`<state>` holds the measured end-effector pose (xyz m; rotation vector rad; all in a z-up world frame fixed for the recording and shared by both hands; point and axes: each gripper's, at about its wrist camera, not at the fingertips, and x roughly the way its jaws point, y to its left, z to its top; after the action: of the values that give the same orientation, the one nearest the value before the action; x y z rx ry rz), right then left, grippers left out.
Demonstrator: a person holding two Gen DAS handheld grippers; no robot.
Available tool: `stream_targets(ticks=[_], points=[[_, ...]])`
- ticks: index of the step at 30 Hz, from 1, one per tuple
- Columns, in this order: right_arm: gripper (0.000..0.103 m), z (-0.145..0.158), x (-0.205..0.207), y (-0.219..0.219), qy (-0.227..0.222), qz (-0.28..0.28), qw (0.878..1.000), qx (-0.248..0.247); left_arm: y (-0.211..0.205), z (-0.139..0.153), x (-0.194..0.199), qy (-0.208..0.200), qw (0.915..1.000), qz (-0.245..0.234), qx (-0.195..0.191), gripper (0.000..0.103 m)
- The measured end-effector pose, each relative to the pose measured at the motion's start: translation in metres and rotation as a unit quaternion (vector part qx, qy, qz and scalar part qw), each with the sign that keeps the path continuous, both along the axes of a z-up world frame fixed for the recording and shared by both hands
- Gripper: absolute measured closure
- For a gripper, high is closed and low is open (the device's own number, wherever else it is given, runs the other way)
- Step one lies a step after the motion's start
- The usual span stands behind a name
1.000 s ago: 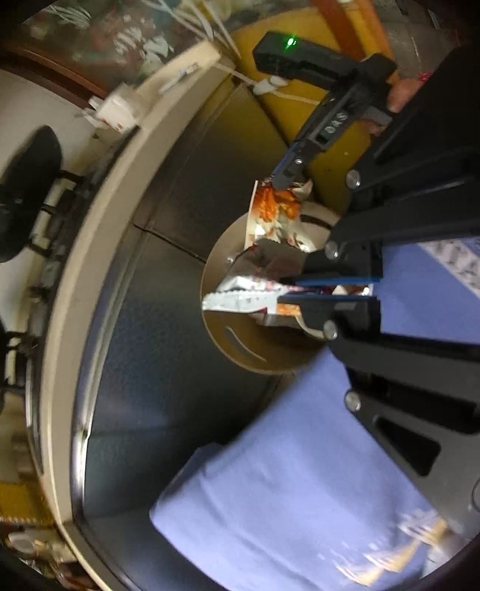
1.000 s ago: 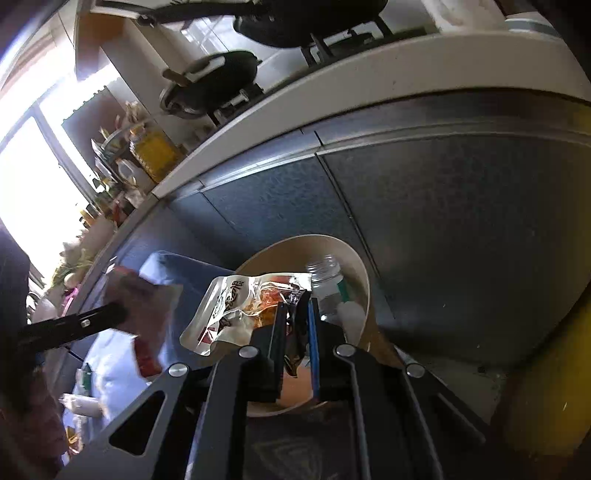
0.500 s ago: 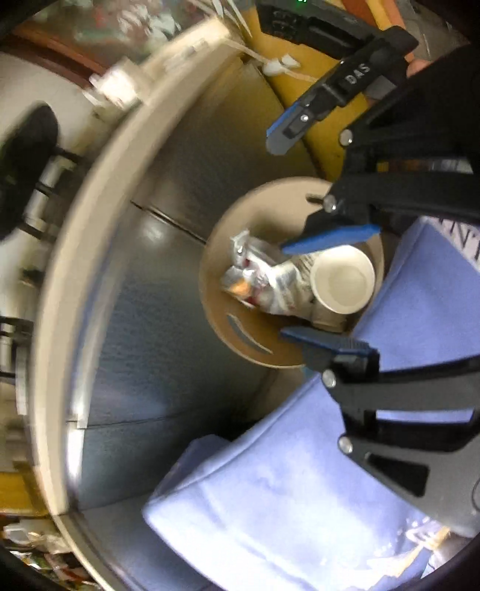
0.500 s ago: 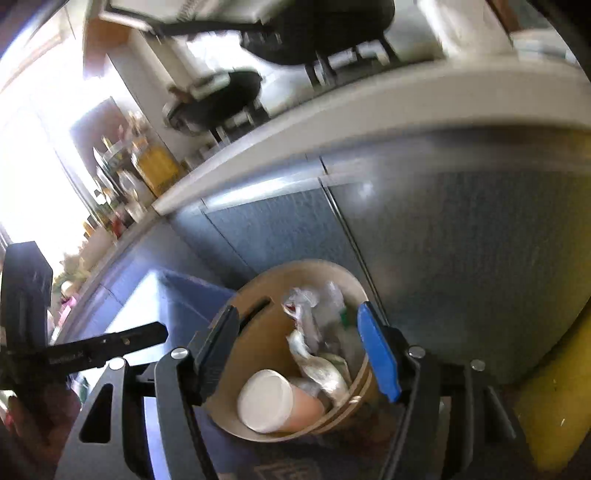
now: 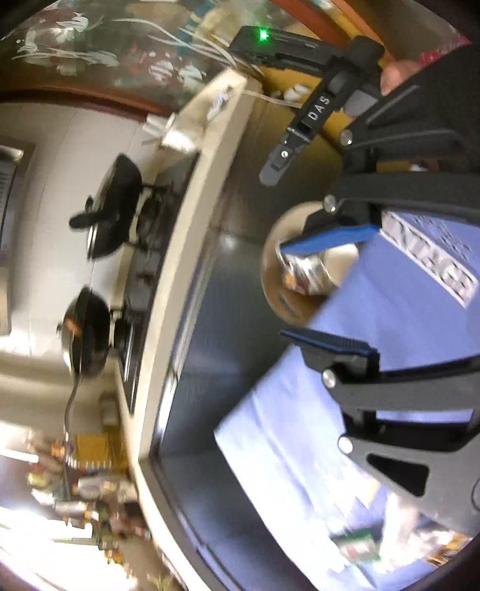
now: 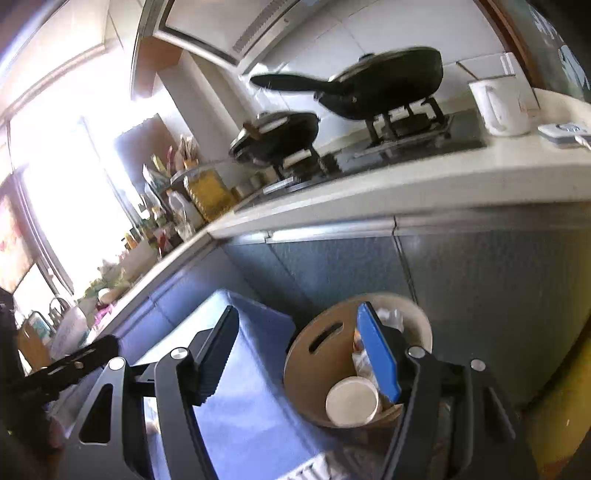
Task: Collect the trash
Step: 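Move both grippers back over the tablecloth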
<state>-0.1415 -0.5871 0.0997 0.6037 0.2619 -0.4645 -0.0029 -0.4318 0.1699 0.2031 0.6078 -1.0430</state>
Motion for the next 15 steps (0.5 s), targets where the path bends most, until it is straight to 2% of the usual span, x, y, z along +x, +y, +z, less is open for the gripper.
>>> stream_targets(ticks=[3, 7, 15], points=[[0.038, -0.019, 0.006, 0.021, 0.040, -0.006, 0.999, 0.007, 0.026, -0.015, 0.003, -0.005, 0.9990, 0.039, 0.023, 0.064], [0.038, -0.044, 0.006, 0.037, 0.066, -0.008, 0.996, 0.053, 0.058, -0.035, 0.011, 0.017, 0.9957, 0.080, 0.044, 0.064], [0.038, -0.041, 0.008, 0.071, 0.091, -0.014, 0.994, 0.055, 0.107, -0.053, 0.011, 0.006, 0.9898, 0.132, 0.054, 0.064]])
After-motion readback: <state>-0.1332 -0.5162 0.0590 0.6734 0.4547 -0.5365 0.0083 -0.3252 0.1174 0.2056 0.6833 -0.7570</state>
